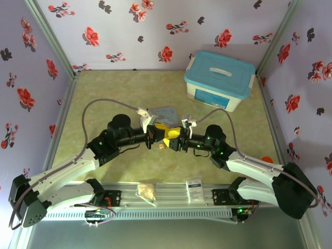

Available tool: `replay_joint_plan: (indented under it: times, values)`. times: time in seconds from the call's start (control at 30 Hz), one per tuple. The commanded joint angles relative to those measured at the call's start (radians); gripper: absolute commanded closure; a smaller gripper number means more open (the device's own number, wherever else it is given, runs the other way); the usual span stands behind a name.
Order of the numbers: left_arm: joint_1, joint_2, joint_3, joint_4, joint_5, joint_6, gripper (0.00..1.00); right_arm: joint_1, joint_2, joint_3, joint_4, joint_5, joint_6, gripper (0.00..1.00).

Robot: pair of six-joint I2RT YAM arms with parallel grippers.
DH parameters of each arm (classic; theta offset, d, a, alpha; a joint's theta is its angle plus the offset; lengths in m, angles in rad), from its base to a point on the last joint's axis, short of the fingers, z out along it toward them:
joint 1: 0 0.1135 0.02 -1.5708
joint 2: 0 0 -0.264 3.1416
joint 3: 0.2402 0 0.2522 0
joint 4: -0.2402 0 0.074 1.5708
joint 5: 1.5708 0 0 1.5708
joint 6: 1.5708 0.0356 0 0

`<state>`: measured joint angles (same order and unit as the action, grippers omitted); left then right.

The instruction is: Unlock the padlock with the key

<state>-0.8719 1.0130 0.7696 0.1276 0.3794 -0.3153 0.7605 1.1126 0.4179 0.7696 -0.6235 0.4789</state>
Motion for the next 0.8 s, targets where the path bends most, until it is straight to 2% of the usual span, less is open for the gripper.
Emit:
replay_joint_plan:
  times: [0.0, 0.17, 0.33, 0.47, 0.77]
  values:
    - [0.001, 0.007, 0.020, 0.037, 0.021, -0.011, 1.00, 0.008, -0.026, -0.037, 0.102, 0.023, 0.024, 0.46]
    - [0.001, 0.007, 0.021, 0.033, 0.023, -0.011, 1.00, 0.008, -0.065, -0.036, 0.047, 0.044, -0.021, 0.48]
    - [0.000, 0.015, 0.023, 0.038, 0.027, -0.022, 1.00, 0.008, -0.049, -0.027, 0.066, 0.032, -0.006, 0.48]
    - [0.001, 0.021, 0.022, 0.050, 0.035, -0.028, 1.00, 0.007, -0.042, -0.031, 0.092, 0.030, -0.001, 0.52]
    - [0.001, 0.018, 0.022, 0.053, 0.035, -0.028, 1.00, 0.008, -0.045, -0.037, 0.094, 0.016, -0.002, 0.75]
